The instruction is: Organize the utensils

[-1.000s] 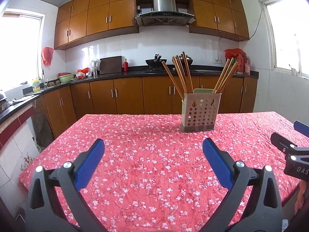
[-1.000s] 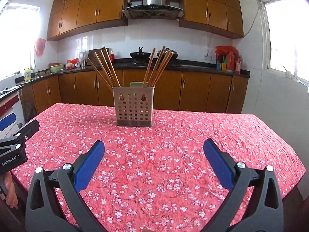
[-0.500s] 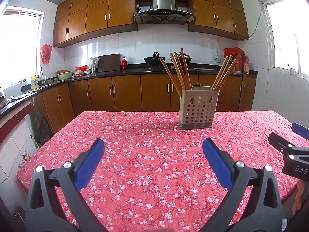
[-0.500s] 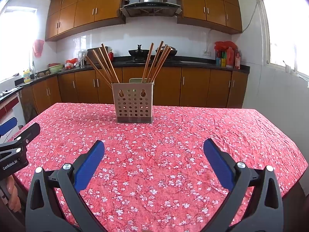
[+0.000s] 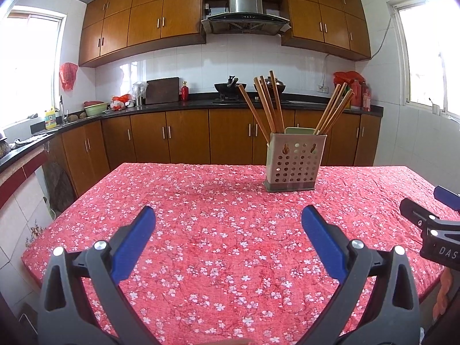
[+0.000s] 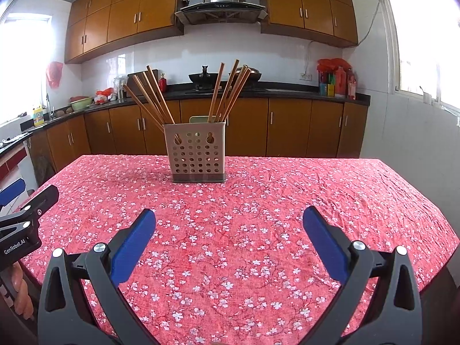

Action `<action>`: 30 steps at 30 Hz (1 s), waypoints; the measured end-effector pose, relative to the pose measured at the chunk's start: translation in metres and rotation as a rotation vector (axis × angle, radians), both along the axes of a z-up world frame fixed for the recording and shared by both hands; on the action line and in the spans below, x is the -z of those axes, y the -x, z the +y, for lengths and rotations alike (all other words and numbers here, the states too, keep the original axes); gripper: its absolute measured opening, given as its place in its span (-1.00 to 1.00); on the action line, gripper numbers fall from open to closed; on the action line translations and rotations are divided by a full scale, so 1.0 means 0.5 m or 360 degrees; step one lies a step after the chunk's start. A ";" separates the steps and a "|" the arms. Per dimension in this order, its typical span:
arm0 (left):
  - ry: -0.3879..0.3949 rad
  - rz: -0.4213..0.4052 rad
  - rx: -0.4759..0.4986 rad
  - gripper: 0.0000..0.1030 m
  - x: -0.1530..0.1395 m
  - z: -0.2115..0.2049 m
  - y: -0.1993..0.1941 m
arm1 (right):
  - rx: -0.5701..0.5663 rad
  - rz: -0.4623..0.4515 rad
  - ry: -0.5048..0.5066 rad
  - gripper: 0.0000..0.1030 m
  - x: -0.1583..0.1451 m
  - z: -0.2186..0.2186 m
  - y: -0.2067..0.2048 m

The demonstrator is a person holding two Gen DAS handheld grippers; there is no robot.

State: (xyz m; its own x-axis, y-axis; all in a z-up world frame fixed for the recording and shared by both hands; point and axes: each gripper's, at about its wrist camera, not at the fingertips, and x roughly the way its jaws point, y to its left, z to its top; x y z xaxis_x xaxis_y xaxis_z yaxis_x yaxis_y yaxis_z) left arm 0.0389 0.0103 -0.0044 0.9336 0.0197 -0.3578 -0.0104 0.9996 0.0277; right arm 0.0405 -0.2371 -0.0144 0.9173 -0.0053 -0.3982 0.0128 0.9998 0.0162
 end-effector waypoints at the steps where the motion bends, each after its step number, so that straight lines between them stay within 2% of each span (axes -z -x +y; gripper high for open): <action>1: -0.0001 0.0001 0.0001 0.92 0.000 -0.001 -0.001 | 0.0000 0.0001 0.0000 0.97 0.000 0.000 0.000; 30: 0.0004 0.0008 0.0011 0.92 0.004 0.000 -0.003 | 0.0001 0.0010 -0.0001 0.97 0.003 0.000 -0.003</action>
State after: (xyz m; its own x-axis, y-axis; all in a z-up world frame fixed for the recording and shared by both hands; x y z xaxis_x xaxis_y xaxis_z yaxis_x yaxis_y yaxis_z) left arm 0.0404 0.0103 -0.0065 0.9320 0.0122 -0.3622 -0.0033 0.9997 0.0252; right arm 0.0420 -0.2372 -0.0158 0.9147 -0.0054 -0.4042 0.0133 0.9998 0.0168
